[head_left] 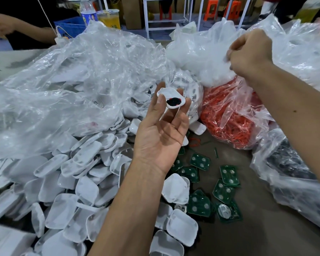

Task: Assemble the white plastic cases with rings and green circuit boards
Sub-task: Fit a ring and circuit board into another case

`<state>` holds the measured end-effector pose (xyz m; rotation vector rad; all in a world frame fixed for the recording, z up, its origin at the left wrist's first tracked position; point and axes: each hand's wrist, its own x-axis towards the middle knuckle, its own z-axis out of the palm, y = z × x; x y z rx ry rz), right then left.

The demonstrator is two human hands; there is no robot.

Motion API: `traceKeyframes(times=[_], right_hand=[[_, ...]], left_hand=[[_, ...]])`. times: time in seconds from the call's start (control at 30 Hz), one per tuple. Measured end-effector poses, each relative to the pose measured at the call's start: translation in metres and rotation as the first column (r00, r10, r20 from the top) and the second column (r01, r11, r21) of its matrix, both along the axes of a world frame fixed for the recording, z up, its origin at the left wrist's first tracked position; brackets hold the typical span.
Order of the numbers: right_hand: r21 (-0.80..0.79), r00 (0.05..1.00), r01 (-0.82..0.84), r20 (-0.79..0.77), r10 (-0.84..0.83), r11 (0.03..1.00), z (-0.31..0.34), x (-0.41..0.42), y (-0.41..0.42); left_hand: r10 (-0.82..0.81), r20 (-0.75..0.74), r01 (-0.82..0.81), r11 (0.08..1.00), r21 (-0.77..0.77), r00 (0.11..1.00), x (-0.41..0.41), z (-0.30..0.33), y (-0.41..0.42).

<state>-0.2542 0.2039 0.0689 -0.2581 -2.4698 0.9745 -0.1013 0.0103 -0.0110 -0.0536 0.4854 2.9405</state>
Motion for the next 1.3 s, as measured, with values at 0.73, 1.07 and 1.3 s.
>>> traceKeyframes(times=[0.73,1.07,1.3], right_hand=[[-0.242,0.984,-0.126,0.093,0.153,0.962,-0.015,0.005,0.005],[-0.326,0.98,-0.198,-0.069,0.186,0.924,-0.024,0.016,0.0],[-0.16,0.973,-0.23,-0.025,0.228,0.96,-0.023,0.019,0.0]], left_hand=[[0.019,0.025,-0.019,1.0,0.011,1.0,0.002,0.003,0.0],[0.031,0.037,-0.032,0.999,0.013,0.999,0.002,0.003,0.001],[0.033,0.028,-0.034,0.999,0.02,0.999,0.002,0.003,0.001]])
